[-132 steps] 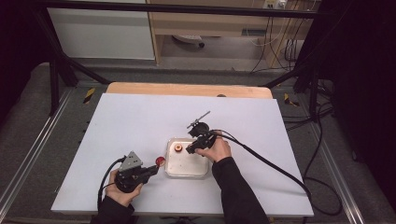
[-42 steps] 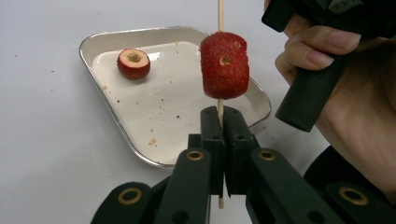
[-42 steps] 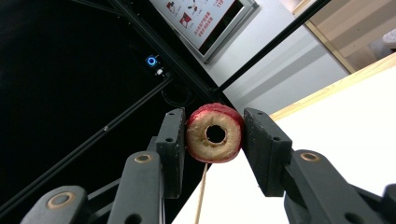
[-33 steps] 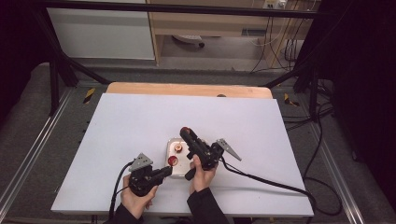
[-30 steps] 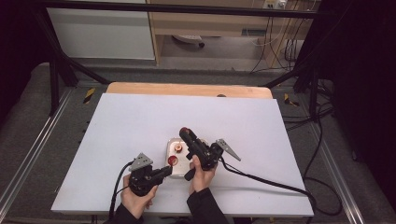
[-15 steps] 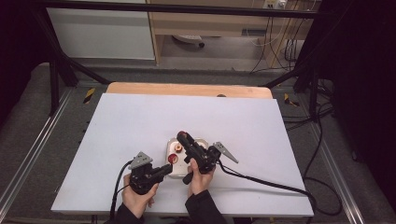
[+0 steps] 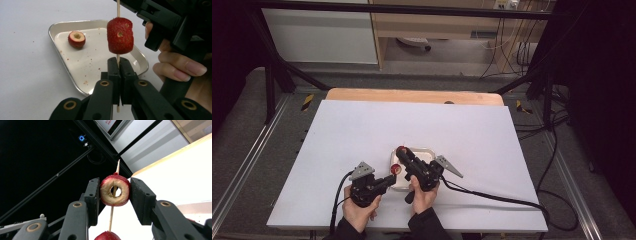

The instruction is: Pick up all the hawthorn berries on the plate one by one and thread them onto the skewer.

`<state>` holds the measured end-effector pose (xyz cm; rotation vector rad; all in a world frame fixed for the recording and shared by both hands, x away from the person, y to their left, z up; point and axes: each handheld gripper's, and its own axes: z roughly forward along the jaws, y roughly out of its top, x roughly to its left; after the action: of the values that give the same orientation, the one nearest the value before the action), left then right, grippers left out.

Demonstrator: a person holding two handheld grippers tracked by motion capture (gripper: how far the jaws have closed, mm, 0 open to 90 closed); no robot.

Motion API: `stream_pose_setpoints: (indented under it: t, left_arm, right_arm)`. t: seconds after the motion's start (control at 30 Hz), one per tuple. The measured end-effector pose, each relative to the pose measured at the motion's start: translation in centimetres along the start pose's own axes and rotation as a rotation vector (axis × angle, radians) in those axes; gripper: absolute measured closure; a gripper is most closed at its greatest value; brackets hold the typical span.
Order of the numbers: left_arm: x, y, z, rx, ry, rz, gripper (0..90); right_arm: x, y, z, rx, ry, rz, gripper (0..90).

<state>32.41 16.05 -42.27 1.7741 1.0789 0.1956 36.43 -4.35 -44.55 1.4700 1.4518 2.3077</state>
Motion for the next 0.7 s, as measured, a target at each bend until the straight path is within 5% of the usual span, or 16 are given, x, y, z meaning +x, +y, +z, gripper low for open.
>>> stream_pose_setpoints:
  t: [0.1,0.47,0.7]
  left_arm:
    - [0.0,0.3,-0.4,-0.044,0.013,0.012,88.5]
    - [0.6,0.3,-0.4,-0.026,0.013,0.028,88.5]
    - [1.4,0.0,-0.7,-0.012,0.015,0.072,88.5]
  right_arm:
    - [0.0,-0.1,0.0,0.044,0.0,0.001,61.5]
    - [0.0,-0.9,-0.2,0.087,-0.002,-0.02,60.1]
    - [0.6,1.4,-0.7,0.145,-0.047,-0.173,34.5]
